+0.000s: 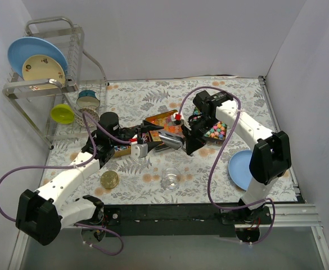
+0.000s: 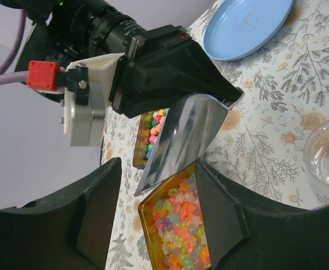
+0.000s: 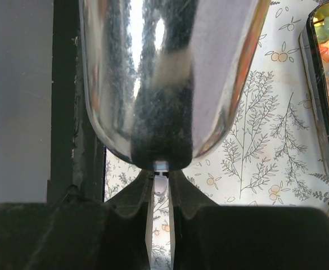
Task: Pack the candies
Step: Pick up the spatula from the center of the board.
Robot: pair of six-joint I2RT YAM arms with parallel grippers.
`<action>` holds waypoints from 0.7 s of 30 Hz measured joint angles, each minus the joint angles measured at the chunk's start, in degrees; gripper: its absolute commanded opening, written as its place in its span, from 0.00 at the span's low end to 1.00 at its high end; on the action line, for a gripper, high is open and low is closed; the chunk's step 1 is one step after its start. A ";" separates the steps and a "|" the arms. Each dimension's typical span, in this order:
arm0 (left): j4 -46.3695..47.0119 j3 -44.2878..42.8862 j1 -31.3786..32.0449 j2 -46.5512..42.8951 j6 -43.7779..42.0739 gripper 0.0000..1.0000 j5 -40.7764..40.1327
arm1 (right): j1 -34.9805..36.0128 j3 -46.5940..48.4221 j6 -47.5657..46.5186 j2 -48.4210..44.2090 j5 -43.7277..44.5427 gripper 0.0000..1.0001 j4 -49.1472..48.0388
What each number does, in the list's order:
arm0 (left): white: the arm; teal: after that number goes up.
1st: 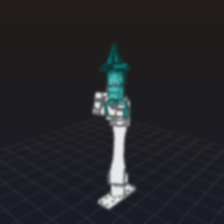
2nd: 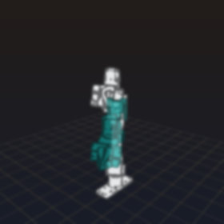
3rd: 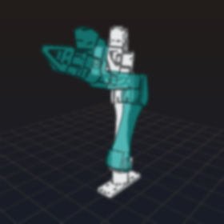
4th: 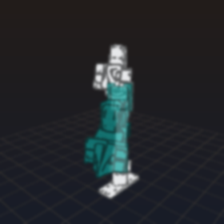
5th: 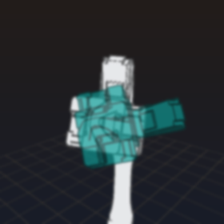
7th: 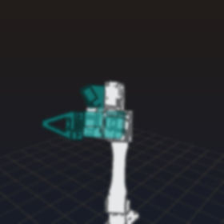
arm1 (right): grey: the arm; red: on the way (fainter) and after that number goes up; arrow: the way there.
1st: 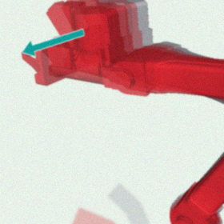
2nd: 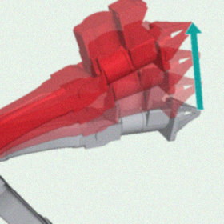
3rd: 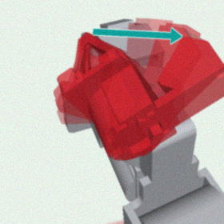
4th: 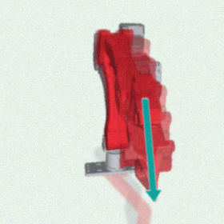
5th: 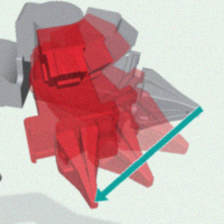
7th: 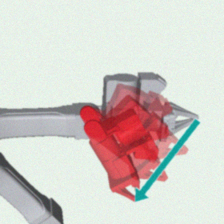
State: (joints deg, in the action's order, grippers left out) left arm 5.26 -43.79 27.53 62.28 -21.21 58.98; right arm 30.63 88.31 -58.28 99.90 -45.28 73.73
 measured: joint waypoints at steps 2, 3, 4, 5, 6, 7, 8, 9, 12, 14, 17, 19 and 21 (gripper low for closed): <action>-0.02 -0.26 0.90 1.14 -0.24 0.50 -0.11 | 0.22 0.02 -0.02 0.00 0.04 0.01 0.07; -0.02 -0.31 1.27 1.64 -0.46 0.49 -0.20 | 0.42 0.02 -0.02 0.00 0.04 0.01 0.07; -0.07 -0.31 1.55 2.05 -0.59 0.48 -0.33 | 0.68 0.02 -0.07 0.00 0.11 0.01 0.07; -0.09 -0.31 1.77 2.38 -0.72 0.47 -0.57 | 1.01 0.02 -0.17 0.00 0.13 0.01 0.07; -0.07 -0.31 1.99 2.64 -0.90 0.47 -0.76 | 1.33 0.02 -0.22 0.00 0.15 0.01 0.07; -0.07 -0.35 2.14 2.82 -1.01 0.46 -0.96 | 1.73 0.00 -0.31 -0.02 0.20 0.01 0.04; -0.07 -0.42 2.32 2.99 -1.09 0.46 -1.14 | 2.27 -0.07 -0.44 -0.07 0.28 0.01 0.07; -0.09 -0.52 2.36 3.08 -1.27 0.46 -1.25 | 2.69 -0.22 -0.48 -0.15 0.33 0.01 0.02; -0.04 -0.63 2.43 3.08 -2.16 0.41 -1.57 | 3.56 -1.88 -0.66 -1.18 0.39 0.01 -0.13; -0.07 -0.63 2.49 3.08 -2.73 0.36 -1.77 | 3.87 -3.17 -0.81 -2.10 0.57 0.01 -0.04; -0.55 -0.85 2.64 3.10 -3.28 0.28 -1.77 | 3.96 -4.15 -0.94 -2.97 0.59 0.01 -0.07; -0.90 -1.27 2.86 3.23 -3.48 0.22 -1.70 | 3.91 -4.28 -1.07 -3.15 0.57 0.01 -0.09; -1.14 -1.70 2.93 3.50 -3.48 0.14 -1.55 | 3.89 -4.28 -1.07 -3.17 0.57 0.01 -0.15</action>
State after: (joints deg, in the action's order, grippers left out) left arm 4.12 -45.50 30.46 65.78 -24.69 57.43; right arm 34.52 84.03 -59.35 96.73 -44.71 73.58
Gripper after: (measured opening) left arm 0.253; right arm 0.174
